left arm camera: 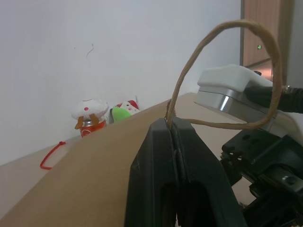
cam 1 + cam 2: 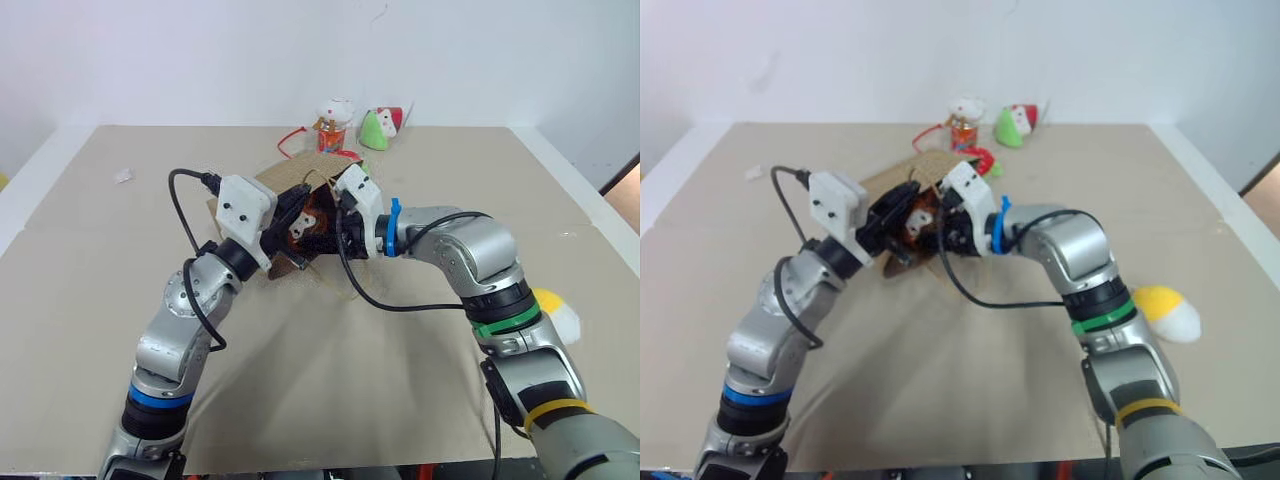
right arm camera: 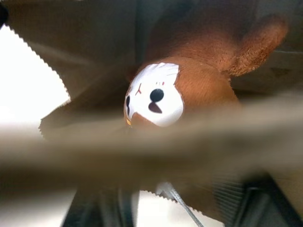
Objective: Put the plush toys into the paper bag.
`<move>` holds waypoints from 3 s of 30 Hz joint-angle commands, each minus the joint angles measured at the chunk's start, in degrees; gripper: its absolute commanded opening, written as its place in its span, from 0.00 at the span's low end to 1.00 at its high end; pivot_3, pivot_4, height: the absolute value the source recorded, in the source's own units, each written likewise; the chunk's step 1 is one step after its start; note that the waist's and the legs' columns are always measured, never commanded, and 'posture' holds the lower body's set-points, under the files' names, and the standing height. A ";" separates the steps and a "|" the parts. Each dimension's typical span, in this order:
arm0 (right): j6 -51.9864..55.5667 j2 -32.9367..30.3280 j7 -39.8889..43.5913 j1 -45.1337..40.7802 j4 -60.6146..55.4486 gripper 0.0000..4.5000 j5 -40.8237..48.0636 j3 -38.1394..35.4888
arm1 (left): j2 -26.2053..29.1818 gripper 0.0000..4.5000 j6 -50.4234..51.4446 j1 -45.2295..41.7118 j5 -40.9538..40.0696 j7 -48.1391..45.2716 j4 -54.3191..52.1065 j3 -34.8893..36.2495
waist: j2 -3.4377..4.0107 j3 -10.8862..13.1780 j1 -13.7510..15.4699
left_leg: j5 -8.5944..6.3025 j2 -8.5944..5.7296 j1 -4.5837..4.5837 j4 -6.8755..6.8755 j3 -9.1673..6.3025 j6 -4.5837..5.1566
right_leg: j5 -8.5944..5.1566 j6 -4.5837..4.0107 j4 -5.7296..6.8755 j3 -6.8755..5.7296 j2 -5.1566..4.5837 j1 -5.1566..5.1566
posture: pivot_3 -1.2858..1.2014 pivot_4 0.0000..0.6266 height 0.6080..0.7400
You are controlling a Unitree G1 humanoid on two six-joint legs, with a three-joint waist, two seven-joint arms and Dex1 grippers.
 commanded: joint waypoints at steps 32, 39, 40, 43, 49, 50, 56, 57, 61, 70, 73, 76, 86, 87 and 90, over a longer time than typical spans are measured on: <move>-11.07 -32.55 7.76 49.20 -2.50 0.99 -4.59 -44.95 | -0.93 0.00 0.53 -0.33 -0.45 0.69 -1.03 0.79 | 0.04 -0.02 0.28 | -0.04 -0.13 0.10 -0.01 -0.05 0.06 | -0.08 0.07 -0.06 0.01 -0.08 0.13 | 0.52 0.24 1.00; -13.59 -30.12 6.40 53.53 2.17 0.94 -5.02 -44.39 | -0.96 0.00 0.47 -0.34 -0.38 0.71 -0.96 0.66 | 0.14 -0.06 0.03 | 0.08 -0.40 0.24 0.04 -0.08 0.11 | -0.07 -0.02 -0.05 0.18 -0.03 0.21 | 0.52 0.24 1.00; -13.59 -29.34 5.65 52.72 2.74 0.90 -4.83 -43.95 | -0.89 0.00 0.35 -0.63 -0.35 0.57 -0.65 0.76 | 0.14 -0.06 0.03 | 0.10 -0.41 0.25 0.04 -0.09 0.11 | -0.07 -0.02 -0.05 0.18 -0.03 0.22 | 0.52 0.24 1.00; -14.33 -28.45 4.72 51.66 4.00 0.70 -5.22 -43.03 | -0.83 0.00 0.01 -1.10 -0.21 0.40 -0.23 0.82 | 0.13 -0.06 0.02 | 0.12 -0.44 0.25 0.04 -0.09 0.13 | -0.07 -0.02 -0.05 0.24 -0.03 0.23 | 0.52 0.24 1.00; -16.50 -28.13 4.55 51.70 3.88 0.20 -5.84 -41.99 | -0.88 0.00 -0.34 -2.01 -0.04 0.40 0.23 1.08 | 0.11 -0.05 0.03 | 0.16 -0.60 0.27 0.04 -0.07 0.19 | -0.04 0.04 -0.06 0.46 -0.09 0.29 | 0.52 0.24 1.00; -16.67 -28.17 4.75 51.38 2.88 0.20 -5.46 -41.72 | -0.86 0.00 -0.43 -2.12 -0.05 0.36 0.34 1.17 | 0.11 -0.05 0.03 | 0.17 -0.67 0.27 0.04 -0.07 0.20 | -0.03 0.07 -0.07 0.52 -0.09 0.30 | 0.52 0.24 1.00; -3.10 -25.84 6.73 37.99 -17.65 0.20 10.56 -35.63 | -0.81 0.00 -1.35 -3.62 0.15 0.30 1.84 1.78 | 0.25 0.03 -0.99 | 0.20 -0.81 0.35 0.04 -0.29 0.25 | 0.15 0.13 -0.05 0.76 0.05 0.17 | 0.52 0.24 1.00; -1.24 -24.92 6.44 35.99 -20.07 0.20 12.29 -33.52 | -0.87 0.00 -1.51 -3.80 0.25 0.41 2.07 1.82 | 0.24 0.04 -0.90 | 0.20 -0.88 0.42 0.04 -0.57 0.26 | 0.21 0.17 -0.05 0.87 0.17 0.19 | 0.52 0.24 1.00; 2.41 -19.52 3.47 29.25 -24.70 0.20 16.20 -26.09 | -1.20 0.00 -1.77 -4.36 0.46 0.72 2.60 1.82 | -0.03 0.04 -0.30 | 0.25 -0.86 0.40 0.02 -1.12 0.25 | 0.10 -0.01 -0.07 1.10 0.74 0.43 | 0.52 0.24 1.00; -6.95 -7.01 -2.66 14.26 -10.73 0.20 4.43 -11.33 | -2.13 0.00 -1.72 -4.57 0.57 1.23 2.42 1.24 | -0.01 0.04 -0.07 | 0.22 -0.93 -0.01 -0.01 -0.79 0.26 | 0.27 0.41 -0.10 1.67 0.64 0.04 | 0.52 0.24 1.00; -11.03 -2.66 -4.24 9.34 -3.79 0.20 0.23 -8.70 | -2.16 0.00 -1.57 -4.53 0.55 1.25 2.24 1.18 | -0.01 0.04 -0.07 | 0.22 -0.93 -0.01 -0.01 -0.75 0.26 | 0.31 0.45 -0.10 1.71 0.65 0.03 | 0.52 0.24 1.00; -14.14 0.58 -4.62 7.08 0.61 0.20 -2.65 -6.76 | -2.23 0.00 -1.51 -4.62 0.63 1.35 2.28 1.19 | -0.01 0.04 -0.07 | 0.22 -0.88 0.01 -0.01 -0.78 0.26 | 0.30 0.41 -0.08 1.69 0.69 0.04 | 0.52 0.24 1.00; -19.47 5.06 -4.10 5.32 7.34 0.45 -7.73 -5.29 | -3.02 0.00 -1.10 -4.44 0.84 2.12 1.96 0.82 | -0.01 0.04 -0.08 | 0.22 -0.87 -0.01 -0.02 -0.73 0.26 | 0.32 0.42 -0.08 1.71 0.67 0.01 | 0.52 0.24 1.00; -19.35 5.05 -3.86 5.28 7.04 0.54 -7.60 -5.55 | -3.04 0.00 -1.11 -4.47 0.86 2.14 2.01 0.88 | 0.00 0.04 -0.07 | 0.22 -0.87 -0.01 -0.02 -0.73 0.26 | 0.32 0.41 -0.08 1.71 0.67 0.01 | 0.52 0.24 1.00; -19.01 4.54 -3.01 5.34 5.84 0.84 -7.47 -5.85 | -3.09 0.00 -1.21 -4.58 0.91 2.13 2.20 0.97 | -0.01 0.04 -0.07 | 0.22 -0.86 -0.01 -0.02 -0.74 0.26 | 0.33 0.40 -0.08 1.71 0.69 0.01 | 0.52 0.24 1.00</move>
